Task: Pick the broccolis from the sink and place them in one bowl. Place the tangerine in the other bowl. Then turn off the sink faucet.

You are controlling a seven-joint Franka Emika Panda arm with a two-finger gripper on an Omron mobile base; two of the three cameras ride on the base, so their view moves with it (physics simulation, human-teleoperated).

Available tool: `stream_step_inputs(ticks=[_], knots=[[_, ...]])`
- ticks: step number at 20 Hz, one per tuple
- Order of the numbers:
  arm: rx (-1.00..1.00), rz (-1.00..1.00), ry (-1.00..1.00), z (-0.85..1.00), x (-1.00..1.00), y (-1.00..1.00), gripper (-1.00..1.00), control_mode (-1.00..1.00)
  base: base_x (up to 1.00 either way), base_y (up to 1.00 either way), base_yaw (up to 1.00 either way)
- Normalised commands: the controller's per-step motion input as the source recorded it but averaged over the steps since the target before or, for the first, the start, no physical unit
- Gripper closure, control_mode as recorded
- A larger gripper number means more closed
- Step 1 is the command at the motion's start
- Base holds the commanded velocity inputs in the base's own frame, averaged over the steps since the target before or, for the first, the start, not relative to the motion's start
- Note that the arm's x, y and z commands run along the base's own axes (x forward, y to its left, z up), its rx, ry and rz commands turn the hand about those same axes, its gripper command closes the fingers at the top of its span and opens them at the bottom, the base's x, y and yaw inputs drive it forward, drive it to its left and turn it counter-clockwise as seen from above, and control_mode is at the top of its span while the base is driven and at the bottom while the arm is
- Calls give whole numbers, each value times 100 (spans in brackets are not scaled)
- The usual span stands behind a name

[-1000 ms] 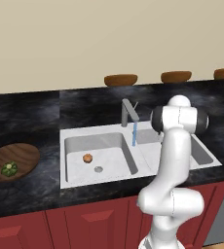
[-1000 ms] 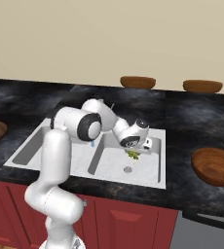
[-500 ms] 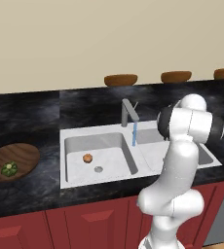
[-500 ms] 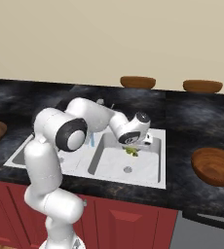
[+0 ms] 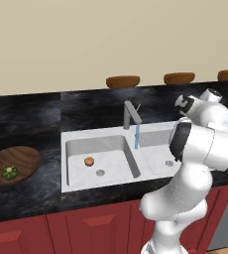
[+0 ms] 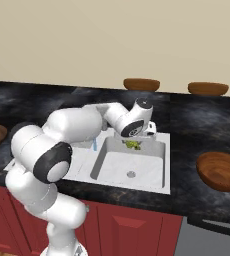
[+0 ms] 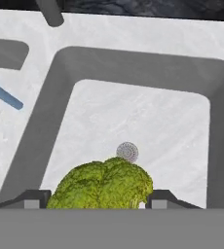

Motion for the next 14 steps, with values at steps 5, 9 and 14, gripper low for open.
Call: stream_step_inputs(ticks=[5,9,14], knots=[[-1,6,0,54,-43,34,100,-100,0,0,0],[0,9,0,30,-48,54,100,-100,0,0,0],[0,8,0,28,-62,61,100,-100,0,0,0]])
